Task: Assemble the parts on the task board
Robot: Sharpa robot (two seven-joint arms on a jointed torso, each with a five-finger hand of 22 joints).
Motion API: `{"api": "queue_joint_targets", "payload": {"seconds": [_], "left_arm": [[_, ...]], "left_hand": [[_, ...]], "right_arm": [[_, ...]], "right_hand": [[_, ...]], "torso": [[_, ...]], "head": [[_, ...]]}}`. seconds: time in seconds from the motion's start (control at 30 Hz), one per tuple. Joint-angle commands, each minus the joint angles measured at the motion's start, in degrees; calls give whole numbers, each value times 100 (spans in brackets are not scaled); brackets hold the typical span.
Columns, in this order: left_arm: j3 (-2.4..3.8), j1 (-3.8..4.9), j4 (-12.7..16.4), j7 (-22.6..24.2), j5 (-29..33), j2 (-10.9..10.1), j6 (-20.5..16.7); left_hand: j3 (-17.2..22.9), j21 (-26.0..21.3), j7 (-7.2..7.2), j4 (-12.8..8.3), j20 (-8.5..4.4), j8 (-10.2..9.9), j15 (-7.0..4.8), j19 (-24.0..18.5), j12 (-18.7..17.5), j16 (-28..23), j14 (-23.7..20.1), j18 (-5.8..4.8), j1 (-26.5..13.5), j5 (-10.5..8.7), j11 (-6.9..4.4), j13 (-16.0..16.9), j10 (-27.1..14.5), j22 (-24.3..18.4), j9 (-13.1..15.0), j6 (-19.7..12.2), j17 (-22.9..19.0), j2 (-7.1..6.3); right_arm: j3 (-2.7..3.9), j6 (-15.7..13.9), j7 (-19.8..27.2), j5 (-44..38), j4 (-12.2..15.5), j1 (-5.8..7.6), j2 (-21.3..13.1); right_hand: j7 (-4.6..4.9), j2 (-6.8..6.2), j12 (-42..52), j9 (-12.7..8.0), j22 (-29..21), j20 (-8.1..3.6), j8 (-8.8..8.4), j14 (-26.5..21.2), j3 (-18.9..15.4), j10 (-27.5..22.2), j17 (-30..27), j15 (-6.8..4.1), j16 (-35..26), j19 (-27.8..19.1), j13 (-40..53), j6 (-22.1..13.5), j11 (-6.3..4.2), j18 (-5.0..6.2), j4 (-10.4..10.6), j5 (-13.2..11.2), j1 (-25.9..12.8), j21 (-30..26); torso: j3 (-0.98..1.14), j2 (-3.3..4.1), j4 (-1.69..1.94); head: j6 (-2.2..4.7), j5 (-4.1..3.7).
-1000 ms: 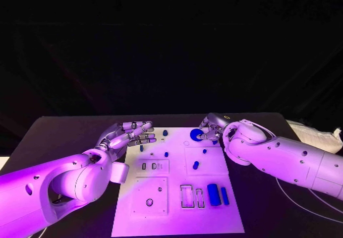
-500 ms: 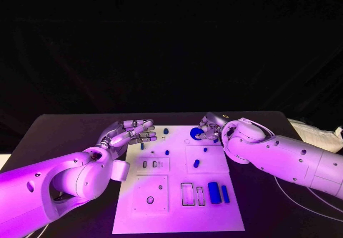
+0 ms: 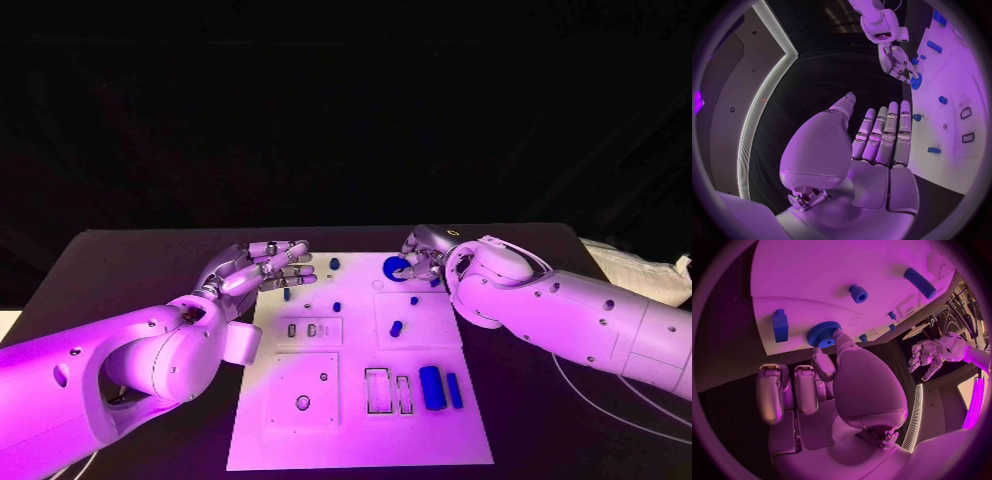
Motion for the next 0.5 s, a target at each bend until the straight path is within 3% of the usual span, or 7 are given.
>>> {"api": "queue_joint_targets", "payload": {"seconds": [0.03,0.23,0.33,0.5], "left_arm": [[5,7,11,17,7,7,120],[5,7,10,7,7,10,127],[5,7,12,1,7,9,131],[5,7,14,-13,7,2,139]], "left_hand": [[5,2,200,-34,15,-23,29,26,-22,-28,-1,52,-15,18,35,-1,-3,-5,-4,-11,7,41],[10,1,201,-42,16,-23,30,24,-23,-30,-2,52,-11,18,35,-1,-3,-6,-4,-11,7,46],[22,-1,200,-54,16,-22,30,23,-24,-33,-3,52,-4,18,35,-1,-3,-9,-3,-11,8,65],[33,-3,200,-68,16,-22,30,22,-26,-36,-3,53,3,18,35,0,-3,-11,-3,-11,9,82]], "right_arm": [[-12,311,-101,-166,-53,-11,35],[-14,328,-165,-297,-79,-16,81],[-16,217,-193,-389,-53,-21,88],[-16,-41,-215,-557,29,-35,89]], "right_hand": [[6,-7,12,4,517,2,15,433,-40,27,532,10,28,34,-1,57,-9,-79,14,-15,21,40],[-37,71,70,33,542,-14,95,438,-6,57,564,-18,44,45,81,242,-46,-83,-16,-78,90,51],[-68,146,128,57,579,-33,141,443,62,93,593,-40,59,66,152,367,-74,-91,-38,-279,145,68],[-119,208,184,98,622,-59,200,450,146,131,633,-73,79,92,221,521,-116,-100,-67,-313,201,86]], "torso": [[2,3,1],[1,6,7],[1,2,2],[3,2,-1]], "head": [[-8,8],[-20,-7],[-16,3],[-10,6]]}}
